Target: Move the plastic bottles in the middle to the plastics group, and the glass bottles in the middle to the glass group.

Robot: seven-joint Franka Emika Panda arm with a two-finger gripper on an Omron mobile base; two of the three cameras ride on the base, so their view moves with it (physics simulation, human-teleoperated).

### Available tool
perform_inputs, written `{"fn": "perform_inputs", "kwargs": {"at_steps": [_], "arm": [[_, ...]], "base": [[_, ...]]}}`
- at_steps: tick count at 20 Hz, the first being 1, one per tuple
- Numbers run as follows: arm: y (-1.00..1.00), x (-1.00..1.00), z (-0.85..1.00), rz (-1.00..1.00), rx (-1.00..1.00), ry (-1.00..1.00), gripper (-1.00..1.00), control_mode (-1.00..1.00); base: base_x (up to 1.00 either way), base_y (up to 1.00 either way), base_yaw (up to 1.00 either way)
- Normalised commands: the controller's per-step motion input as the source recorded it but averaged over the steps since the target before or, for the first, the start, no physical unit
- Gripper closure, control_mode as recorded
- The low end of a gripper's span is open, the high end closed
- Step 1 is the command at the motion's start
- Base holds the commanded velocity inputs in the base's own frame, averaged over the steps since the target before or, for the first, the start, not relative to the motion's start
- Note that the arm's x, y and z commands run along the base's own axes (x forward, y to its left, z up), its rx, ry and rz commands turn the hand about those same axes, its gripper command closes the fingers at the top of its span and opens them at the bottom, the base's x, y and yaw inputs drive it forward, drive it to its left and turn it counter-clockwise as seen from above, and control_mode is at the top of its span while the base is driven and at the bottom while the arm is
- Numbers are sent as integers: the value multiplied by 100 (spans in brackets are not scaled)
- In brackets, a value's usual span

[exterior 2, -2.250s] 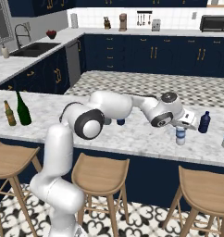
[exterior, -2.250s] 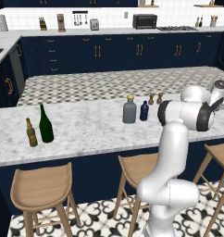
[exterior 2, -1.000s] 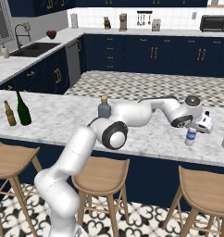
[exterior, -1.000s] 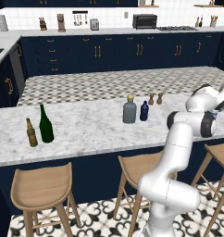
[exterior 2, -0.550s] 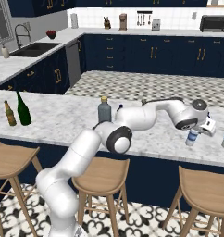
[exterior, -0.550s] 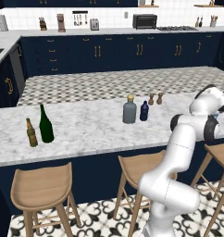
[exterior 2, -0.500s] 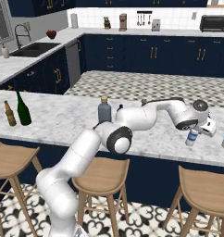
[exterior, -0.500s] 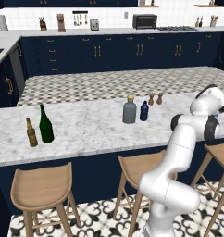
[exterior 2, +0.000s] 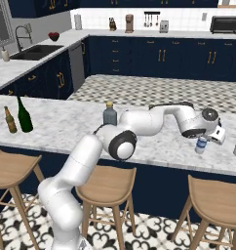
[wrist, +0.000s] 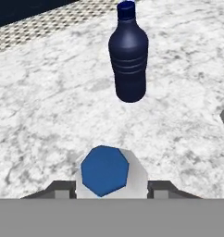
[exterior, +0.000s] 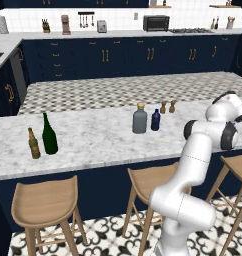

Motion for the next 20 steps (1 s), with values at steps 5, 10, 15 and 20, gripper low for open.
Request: {"fn": "perform_inputs", "kwargs": {"at_steps": [5, 10, 15, 20], "arm": [[19, 3, -38, 0, -5, 0, -100, -100], [-1, -2, -9, 0, -3, -1, -100, -100], [-7, -29, 12, 0, -1, -1, -100, -100], [2, -41, 28, -4, -5, 0, -100, -100]], "base": [[0, 0, 0], [0, 0, 0], [0, 0, 0], [0, 0, 0]]}}
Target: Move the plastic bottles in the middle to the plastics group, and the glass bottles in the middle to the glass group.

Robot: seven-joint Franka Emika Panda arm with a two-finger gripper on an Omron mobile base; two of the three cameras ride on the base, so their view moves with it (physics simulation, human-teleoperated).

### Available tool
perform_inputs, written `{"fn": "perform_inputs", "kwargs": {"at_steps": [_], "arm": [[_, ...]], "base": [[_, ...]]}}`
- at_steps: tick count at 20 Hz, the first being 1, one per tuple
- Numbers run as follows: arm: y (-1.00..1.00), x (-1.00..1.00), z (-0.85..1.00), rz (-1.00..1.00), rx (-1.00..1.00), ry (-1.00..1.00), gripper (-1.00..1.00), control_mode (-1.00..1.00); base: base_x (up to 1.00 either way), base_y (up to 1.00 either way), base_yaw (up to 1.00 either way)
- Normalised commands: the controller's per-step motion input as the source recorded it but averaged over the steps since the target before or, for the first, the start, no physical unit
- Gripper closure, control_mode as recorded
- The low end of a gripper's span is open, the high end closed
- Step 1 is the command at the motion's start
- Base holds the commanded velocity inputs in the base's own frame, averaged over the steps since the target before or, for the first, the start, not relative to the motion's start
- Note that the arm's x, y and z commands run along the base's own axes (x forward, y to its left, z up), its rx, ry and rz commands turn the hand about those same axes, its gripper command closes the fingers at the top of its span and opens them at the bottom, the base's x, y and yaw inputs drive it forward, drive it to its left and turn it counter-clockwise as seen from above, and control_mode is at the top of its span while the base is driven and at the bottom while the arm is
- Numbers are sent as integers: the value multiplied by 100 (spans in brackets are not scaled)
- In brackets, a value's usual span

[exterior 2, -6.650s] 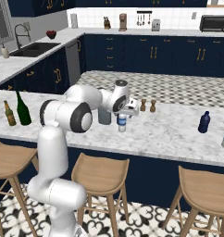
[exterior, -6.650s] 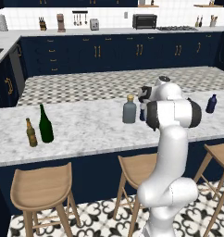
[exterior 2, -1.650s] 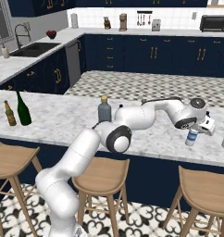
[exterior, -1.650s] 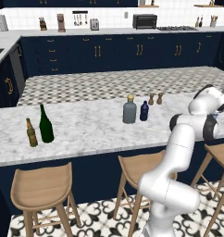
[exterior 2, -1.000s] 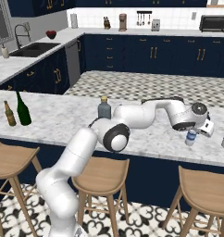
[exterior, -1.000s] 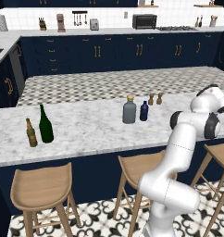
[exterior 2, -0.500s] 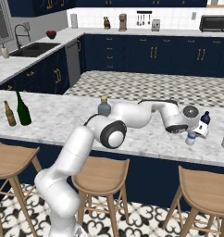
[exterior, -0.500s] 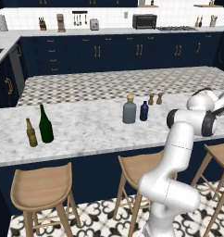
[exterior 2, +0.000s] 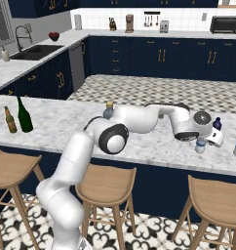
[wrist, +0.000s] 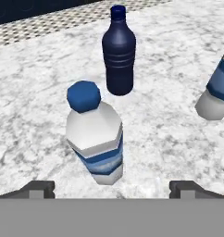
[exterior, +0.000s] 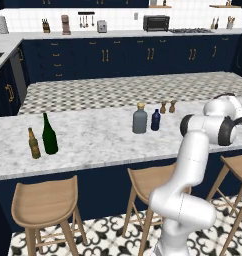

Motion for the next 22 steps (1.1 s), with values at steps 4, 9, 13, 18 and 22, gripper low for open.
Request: {"fn": "perform_inputs", "kwargs": {"at_steps": [4, 9, 13, 18, 22], "arm": [[25, -55, 42, -4, -3, 3, -100, -100], [58, -56, 37, -3, -1, 2, -100, -100], [84, -57, 24, 0, 0, 5, -100, -100], [96, -34, 20, 0, -1, 1, -100, -100], [100, -5, 32, 0, -1, 0, -100, -100]], "base": [[0, 0, 0], [0, 0, 0], [0, 0, 0], [0, 0, 0], [0, 0, 0]]}}
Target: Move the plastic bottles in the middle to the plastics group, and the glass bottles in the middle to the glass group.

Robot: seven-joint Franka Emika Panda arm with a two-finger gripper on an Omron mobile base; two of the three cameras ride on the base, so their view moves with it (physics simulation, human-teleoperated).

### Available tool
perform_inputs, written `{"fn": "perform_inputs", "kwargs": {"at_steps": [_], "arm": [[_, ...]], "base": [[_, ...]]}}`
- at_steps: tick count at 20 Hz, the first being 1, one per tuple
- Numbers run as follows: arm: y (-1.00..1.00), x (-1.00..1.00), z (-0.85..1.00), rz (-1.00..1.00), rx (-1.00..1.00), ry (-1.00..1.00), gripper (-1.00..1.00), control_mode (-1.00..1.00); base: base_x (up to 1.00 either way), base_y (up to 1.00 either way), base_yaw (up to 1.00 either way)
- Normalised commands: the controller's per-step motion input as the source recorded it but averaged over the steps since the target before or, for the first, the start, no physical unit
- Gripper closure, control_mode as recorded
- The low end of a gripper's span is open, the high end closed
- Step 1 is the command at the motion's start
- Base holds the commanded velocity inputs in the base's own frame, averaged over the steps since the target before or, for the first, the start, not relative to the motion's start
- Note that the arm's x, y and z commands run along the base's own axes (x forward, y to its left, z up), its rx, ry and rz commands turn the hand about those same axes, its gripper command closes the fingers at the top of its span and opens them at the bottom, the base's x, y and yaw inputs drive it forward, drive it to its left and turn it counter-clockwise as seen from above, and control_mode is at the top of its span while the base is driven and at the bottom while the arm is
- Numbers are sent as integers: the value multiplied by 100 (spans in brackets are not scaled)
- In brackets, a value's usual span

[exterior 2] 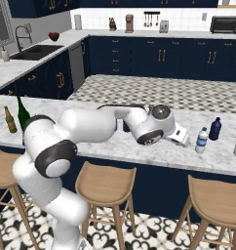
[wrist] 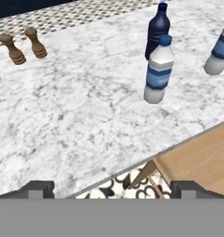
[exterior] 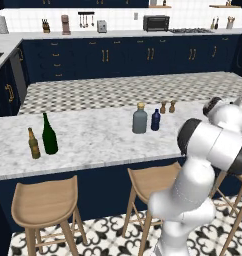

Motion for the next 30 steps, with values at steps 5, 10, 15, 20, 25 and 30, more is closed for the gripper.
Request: {"fn": "perform_inputs", "kwargs": {"at_steps": [5, 10, 15, 20, 25, 30], "arm": [[90, 7, 37, 0, 0, 4, -100, -100], [57, 20, 44, 1, 0, 14, -100, -100], [36, 17, 29, 0, 10, 1, -100, -100], [37, 17, 11, 2, 18, -2, -100, -100], [29, 17, 0, 12, 14, -21, -100, -100], [34, 29, 0, 23, -5, -9, -100, -100]], "base": [[0, 0, 0], [0, 0, 0], [0, 0, 0], [0, 0, 0], [0, 0, 0], [0, 0, 0]]}}
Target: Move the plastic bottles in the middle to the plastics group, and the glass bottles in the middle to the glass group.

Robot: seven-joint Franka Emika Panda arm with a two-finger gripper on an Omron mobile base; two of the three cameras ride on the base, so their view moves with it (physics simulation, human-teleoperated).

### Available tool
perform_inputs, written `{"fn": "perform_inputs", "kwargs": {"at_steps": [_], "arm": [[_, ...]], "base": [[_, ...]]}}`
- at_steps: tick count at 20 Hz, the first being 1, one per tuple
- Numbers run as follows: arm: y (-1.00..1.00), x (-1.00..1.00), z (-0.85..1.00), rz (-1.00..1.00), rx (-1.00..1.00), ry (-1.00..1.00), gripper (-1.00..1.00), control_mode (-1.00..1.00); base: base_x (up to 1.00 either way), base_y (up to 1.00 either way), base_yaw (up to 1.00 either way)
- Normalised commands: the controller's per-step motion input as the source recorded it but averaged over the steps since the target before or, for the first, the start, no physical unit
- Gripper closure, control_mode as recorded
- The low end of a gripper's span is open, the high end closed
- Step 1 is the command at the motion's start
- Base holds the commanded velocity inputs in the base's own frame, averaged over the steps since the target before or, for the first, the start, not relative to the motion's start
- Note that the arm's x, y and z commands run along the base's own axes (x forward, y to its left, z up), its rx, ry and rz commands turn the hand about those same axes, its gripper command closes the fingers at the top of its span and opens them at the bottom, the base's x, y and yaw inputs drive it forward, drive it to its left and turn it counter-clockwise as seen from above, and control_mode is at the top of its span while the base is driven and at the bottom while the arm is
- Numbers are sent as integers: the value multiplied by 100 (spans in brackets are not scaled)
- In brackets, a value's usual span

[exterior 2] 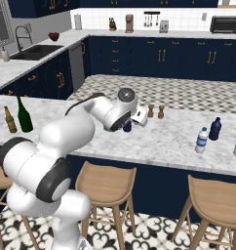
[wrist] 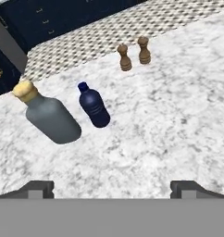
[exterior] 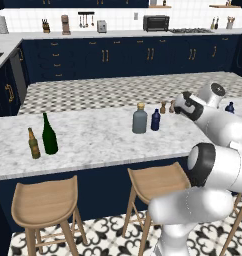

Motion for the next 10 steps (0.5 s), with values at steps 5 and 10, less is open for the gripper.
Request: {"fn": "perform_inputs", "kwargs": {"at_steps": [5, 10], "arm": [[30, 37, -1, 21, -19, 11, -100, -100], [23, 44, 0, 12, -7, 16, -100, -100]], "base": [[0, 0, 0], [0, 0, 0]]}}
